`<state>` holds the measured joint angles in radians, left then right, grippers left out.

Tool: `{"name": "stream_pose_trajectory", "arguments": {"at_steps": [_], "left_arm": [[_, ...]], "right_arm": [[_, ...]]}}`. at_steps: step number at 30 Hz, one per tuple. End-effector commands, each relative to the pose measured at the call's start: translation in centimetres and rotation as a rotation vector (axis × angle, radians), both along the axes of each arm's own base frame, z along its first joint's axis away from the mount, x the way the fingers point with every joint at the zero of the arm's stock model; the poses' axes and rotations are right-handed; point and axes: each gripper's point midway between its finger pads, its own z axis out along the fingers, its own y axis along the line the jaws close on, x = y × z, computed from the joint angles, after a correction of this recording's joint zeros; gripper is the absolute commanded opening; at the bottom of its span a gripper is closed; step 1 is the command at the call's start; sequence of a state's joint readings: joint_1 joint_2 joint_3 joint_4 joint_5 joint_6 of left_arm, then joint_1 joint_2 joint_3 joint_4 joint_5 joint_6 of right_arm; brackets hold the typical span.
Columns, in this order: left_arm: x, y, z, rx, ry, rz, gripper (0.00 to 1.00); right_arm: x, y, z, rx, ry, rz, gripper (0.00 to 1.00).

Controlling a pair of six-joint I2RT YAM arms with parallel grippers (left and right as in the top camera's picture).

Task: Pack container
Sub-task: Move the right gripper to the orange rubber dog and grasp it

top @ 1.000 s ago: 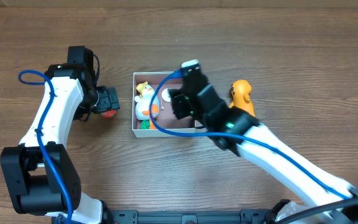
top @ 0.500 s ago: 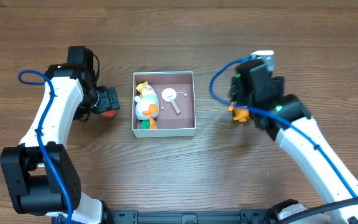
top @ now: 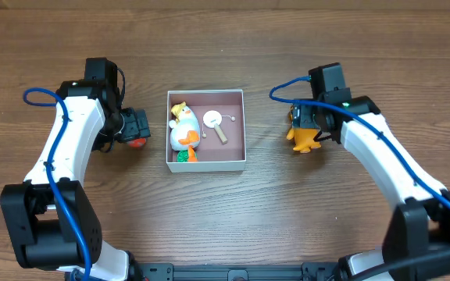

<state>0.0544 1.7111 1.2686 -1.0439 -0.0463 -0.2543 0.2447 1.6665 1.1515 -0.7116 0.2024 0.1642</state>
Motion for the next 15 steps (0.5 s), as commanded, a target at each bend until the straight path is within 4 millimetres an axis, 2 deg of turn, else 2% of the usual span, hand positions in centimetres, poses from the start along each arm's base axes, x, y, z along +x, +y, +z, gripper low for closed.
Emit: {"name": "stream_pose_trajectory", "arguments": {"at_steps": [1,3,5,6,8,10,12,14,15], "left_arm": [[0.6,0.3,1.1,0.013,-0.036,-0.013,1.0],[0.6,0.3,1.1,0.013,-0.036,-0.013,1.0],[0.6,0.3,1.1,0.013,-0.036,-0.013,1.0],[0.6,0.3,1.1,0.013,-0.036,-0.013,1.0],[0.6,0.3,1.1,0.013,-0.036,-0.013,1.0],[0.6,0.3,1.1,0.013,-0.036,-0.013,1.0],[0.6,0.3,1.1,0.013,-0.036,-0.013,1.0],[0.6,0.3,1.1,0.013,-0.036,-0.013,1.0],[0.6,0.3,1.1,0.013,-0.036,-0.013,1.0]], "right_arm": [[-0.3,0.5,-2.5,0.001,0.071,0.026,0.89],[-0.8,0.3,-4.2,-0.011,0.12,0.025,0.89],[-1.2,0.3,-5.2,-0.014,0.149,0.027,0.84],[-1.3,0.4,-5.6,-0.011,0.162,0.028,0.79],[-1.4,0.6,-5.7,0.0,0.165,0.032,0.64],[-1.2,0.6,-5.3,0.002,0.155,0.033,0.42],[-1.0,0.7,-4.6,0.004,0.148,0.033,0.27],[-0.8,0.8,-3.6,0.008,0.133,0.034,0.18],[-0.5,1.0,-2.1,0.014,0.109,0.037,0.16]]}}
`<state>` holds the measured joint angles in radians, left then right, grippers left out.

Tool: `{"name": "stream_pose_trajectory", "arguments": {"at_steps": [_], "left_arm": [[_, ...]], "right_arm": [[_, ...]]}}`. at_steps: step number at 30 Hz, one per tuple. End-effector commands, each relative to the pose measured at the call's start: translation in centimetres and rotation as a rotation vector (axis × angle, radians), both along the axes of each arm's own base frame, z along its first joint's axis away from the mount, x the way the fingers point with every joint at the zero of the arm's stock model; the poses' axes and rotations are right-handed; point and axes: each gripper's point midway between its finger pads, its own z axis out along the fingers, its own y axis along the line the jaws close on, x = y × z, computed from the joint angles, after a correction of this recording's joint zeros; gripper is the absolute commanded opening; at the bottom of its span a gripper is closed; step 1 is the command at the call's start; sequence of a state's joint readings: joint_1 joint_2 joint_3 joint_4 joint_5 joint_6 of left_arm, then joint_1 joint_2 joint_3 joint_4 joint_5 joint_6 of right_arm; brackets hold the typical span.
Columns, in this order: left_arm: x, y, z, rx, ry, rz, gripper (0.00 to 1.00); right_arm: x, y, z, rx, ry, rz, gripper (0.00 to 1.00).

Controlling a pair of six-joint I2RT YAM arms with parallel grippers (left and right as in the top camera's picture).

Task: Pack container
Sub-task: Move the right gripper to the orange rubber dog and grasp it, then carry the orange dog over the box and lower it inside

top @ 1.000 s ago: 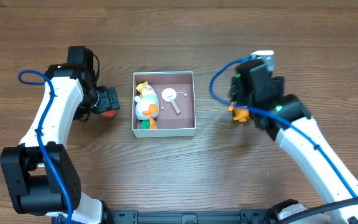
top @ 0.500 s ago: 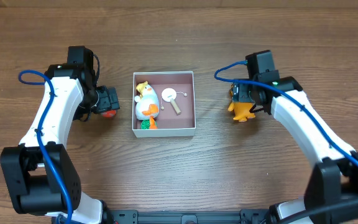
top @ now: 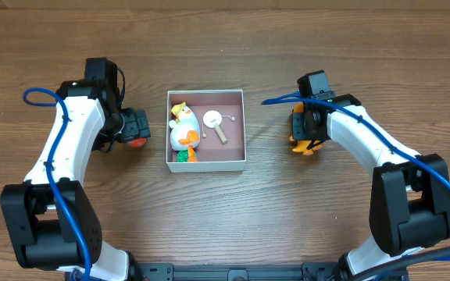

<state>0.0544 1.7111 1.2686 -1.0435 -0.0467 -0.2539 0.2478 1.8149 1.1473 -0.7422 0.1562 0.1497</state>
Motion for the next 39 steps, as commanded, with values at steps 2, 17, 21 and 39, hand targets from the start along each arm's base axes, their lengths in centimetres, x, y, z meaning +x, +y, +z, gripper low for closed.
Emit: {"name": "stream_pose_trajectory", "arguments": {"at_steps": [2,17,21,39], "left_arm": [[0.6,0.3,1.1,0.013,-0.035,-0.013,1.0],[0.6,0.3,1.1,0.013,-0.035,-0.013,1.0],[0.6,0.3,1.1,0.013,-0.035,-0.013,1.0],[0.6,0.3,1.1,0.013,-0.035,-0.013,1.0]], "right_arm": [[1.6,1.0,5.7,0.031,-0.11,0.015,0.15],[-1.8,13.7,20.2,0.23,-0.398,0.258,0.14],[-2.9,17.7,19.5,0.259,-0.403,0.35,0.14],[-0.5,23.9,12.6,0.256,-0.368,0.419,0.14]]}}
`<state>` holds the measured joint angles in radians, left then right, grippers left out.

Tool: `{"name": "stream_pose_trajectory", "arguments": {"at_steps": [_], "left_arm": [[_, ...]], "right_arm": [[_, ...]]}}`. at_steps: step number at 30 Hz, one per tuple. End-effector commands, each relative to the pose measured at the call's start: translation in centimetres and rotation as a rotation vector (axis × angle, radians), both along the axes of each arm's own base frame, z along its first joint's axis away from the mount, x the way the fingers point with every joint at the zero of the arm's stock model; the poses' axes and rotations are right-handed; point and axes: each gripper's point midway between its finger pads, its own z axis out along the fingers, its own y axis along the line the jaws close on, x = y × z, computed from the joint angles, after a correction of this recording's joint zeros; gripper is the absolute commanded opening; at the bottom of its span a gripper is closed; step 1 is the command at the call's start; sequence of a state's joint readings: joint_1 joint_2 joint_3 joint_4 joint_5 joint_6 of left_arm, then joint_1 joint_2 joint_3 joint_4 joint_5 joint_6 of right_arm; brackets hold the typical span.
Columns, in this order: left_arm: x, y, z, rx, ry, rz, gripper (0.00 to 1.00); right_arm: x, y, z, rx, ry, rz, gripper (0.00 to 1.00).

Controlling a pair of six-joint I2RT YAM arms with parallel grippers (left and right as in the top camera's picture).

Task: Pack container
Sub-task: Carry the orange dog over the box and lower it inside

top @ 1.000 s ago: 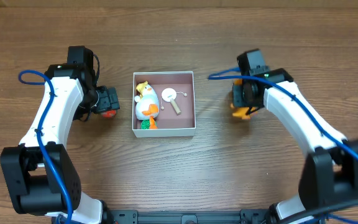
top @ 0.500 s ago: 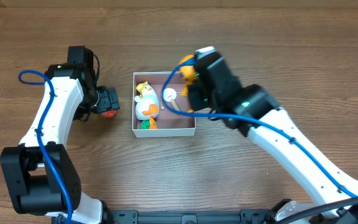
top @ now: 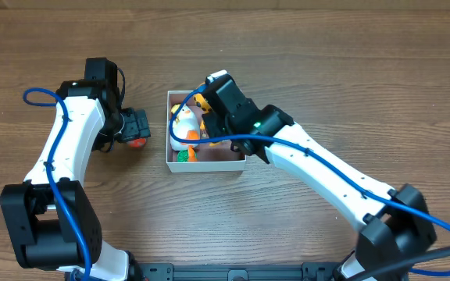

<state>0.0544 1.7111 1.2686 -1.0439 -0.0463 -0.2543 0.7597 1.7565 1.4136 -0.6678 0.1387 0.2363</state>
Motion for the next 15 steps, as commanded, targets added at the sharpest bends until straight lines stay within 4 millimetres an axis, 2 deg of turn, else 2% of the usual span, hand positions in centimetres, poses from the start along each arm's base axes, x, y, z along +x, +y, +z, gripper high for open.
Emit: {"name": "stream_pose_trajectory", "arguments": {"at_steps": [1,8,15], "left_arm": [[0.6,0.3,1.1,0.013,-0.036,-0.013,1.0],[0.6,0.3,1.1,0.013,-0.036,-0.013,1.0],[0.6,0.3,1.1,0.013,-0.036,-0.013,1.0]], "right_arm": [[0.8,0.4,0.4,0.02,-0.027,-0.014,0.14],[2.1,-0.7,-0.9,-0.054,-0.062,-0.07,0.15],[2.3,-0.9,-0.8,-0.062,-0.073,-0.081,0.28]]}}
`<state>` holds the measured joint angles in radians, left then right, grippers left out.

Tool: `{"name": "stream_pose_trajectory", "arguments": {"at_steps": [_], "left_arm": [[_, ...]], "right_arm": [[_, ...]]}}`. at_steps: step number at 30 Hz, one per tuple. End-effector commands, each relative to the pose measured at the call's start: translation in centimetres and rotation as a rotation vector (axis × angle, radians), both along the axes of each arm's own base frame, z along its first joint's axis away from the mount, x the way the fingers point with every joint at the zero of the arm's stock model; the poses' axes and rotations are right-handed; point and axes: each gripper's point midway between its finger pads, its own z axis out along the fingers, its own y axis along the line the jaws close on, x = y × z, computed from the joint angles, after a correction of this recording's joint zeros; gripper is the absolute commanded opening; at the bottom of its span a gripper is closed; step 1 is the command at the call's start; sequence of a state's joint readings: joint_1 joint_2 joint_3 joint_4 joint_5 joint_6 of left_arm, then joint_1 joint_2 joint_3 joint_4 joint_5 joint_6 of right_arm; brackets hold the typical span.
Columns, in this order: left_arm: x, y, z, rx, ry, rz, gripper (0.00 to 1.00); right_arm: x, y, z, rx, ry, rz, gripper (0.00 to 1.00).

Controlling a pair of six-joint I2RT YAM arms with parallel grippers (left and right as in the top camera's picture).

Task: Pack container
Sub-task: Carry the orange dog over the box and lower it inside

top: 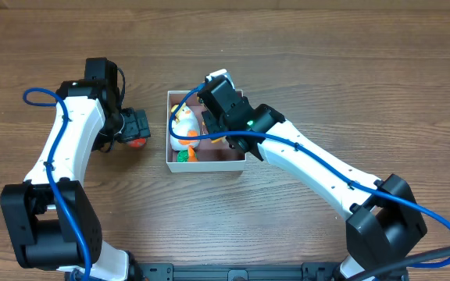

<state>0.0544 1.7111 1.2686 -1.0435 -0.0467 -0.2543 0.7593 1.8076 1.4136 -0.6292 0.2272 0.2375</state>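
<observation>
A white box [209, 165] with a pink floor stands in the middle of the table. A white duck plush [181, 125] lies along its left side, with a green piece [182, 156] at its foot. My right gripper [207, 125] is down inside the box next to the duck, its fingers mostly hidden under the wrist. A bit of the orange toy [196, 134] shows at them. Left of the box, my left gripper [137, 133] rests low on the table, shut on a small red object [137, 143].
The right arm [311, 168] stretches diagonally from the lower right across the box's right wall. The left arm [73, 144] stands along the left side. Bare wooden table lies all around the box.
My right gripper has shifted slightly left and lower in the box. The orange toy, which then showed above the duck's head, is now mostly hidden under the wrist. The left arm has not moved.
My right gripper was at the orange toy on the table right of the box, and stayed there, turned, half a second later. Then it held the toy over the box, and now it is down inside it. The left gripper stayed by the red object throughout.
</observation>
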Motion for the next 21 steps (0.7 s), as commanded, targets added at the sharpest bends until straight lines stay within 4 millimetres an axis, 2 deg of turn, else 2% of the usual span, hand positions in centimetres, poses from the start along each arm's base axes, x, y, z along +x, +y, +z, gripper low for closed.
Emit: {"name": "stream_pose_trajectory", "arguments": {"at_steps": [1,4,7,10,18,21], "left_arm": [[0.6,0.32,1.05,0.013,-0.035,-0.013,1.0],[0.6,0.32,1.05,0.013,-0.035,-0.013,1.0],[0.6,0.32,1.05,0.013,-0.035,-0.013,1.0],[0.6,0.32,1.05,0.013,-0.035,-0.013,1.0],[0.6,0.32,1.05,0.013,-0.035,-0.013,1.0],[0.6,0.32,1.05,0.013,-0.035,-0.013,1.0]], "right_arm": [[0.69,-0.32,0.74,-0.002,-0.033,-0.028,0.3],[0.69,-0.33,0.73,-0.002,-0.033,-0.028,0.36],[0.73,-0.29,0.77,0.0,-0.035,-0.028,0.51],[0.73,-0.29,0.77,0.0,-0.035,-0.028,0.57],[0.91,-0.17,0.96,0.007,-0.045,-0.029,0.61],[1.39,-1.02,1.53,-0.021,-0.08,-0.065,0.62]]}}
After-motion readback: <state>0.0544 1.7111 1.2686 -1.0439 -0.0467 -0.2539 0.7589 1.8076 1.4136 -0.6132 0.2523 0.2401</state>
